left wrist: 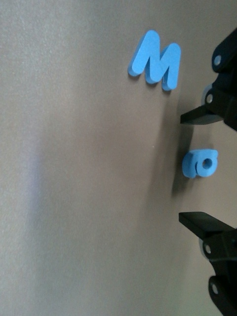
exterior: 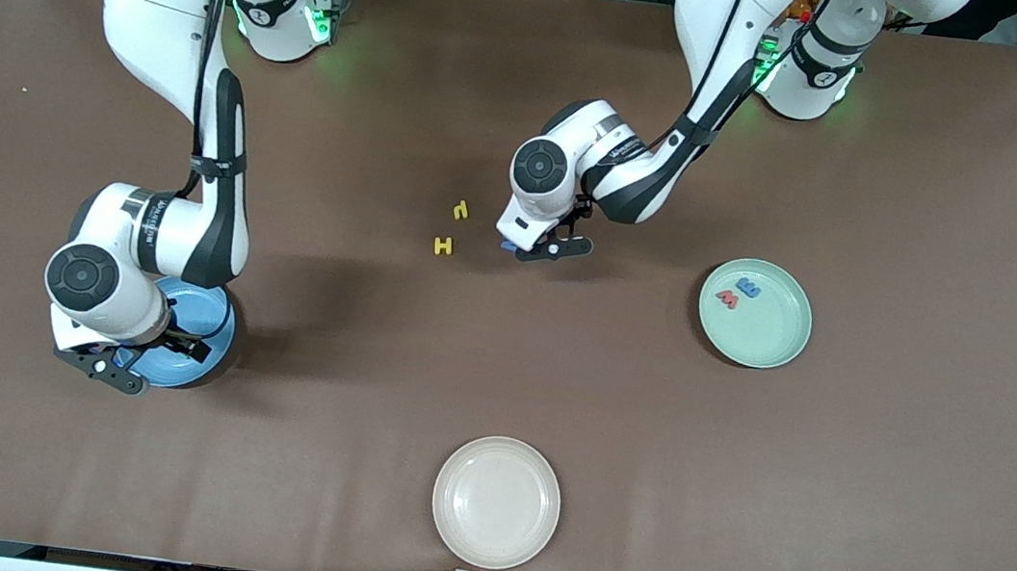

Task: Sort uppercase to blue plate, lowercase to green plate
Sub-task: 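Carry the teal R to the blue plate while the left gripper returns, then release the R on the blue plate while the left gripper grasps the blue a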

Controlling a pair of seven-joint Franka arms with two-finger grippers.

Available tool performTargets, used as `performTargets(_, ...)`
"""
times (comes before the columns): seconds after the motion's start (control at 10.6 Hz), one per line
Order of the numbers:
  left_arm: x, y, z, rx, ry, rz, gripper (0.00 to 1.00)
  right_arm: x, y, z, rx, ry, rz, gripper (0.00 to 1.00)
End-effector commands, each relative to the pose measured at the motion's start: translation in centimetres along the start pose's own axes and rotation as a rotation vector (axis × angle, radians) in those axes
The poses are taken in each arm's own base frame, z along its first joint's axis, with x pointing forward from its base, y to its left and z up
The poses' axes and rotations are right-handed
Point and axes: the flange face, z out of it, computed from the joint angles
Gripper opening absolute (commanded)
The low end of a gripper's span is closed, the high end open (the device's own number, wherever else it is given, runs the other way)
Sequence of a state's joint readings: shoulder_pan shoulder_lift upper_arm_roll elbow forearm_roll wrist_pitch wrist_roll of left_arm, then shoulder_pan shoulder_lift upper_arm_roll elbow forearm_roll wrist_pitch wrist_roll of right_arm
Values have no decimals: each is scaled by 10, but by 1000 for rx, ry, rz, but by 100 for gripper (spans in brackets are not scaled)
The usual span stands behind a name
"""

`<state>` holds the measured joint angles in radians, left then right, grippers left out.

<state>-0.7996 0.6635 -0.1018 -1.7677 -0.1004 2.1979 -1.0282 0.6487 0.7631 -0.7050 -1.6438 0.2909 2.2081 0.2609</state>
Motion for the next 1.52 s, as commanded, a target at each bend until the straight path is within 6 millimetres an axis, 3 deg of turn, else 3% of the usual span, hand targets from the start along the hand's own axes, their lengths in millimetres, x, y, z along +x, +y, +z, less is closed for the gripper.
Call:
performTargets(0.0,-4,8,2,-3,19,-22,79,-5,-5,-11,28,-10,-9,100)
performTargets(0.47,-16,9,7,2,4,-6,71,-20,-29,-16,29,-23,-52,100)
performTargets(0.95,-20,-8,-18,-57,49,61,67,-24,-34,-24,37,-31,-63,100)
performTargets(1.42,-18,-19,-2,-68,65,102,67,-25,-37,-26,39,-29,-76,100)
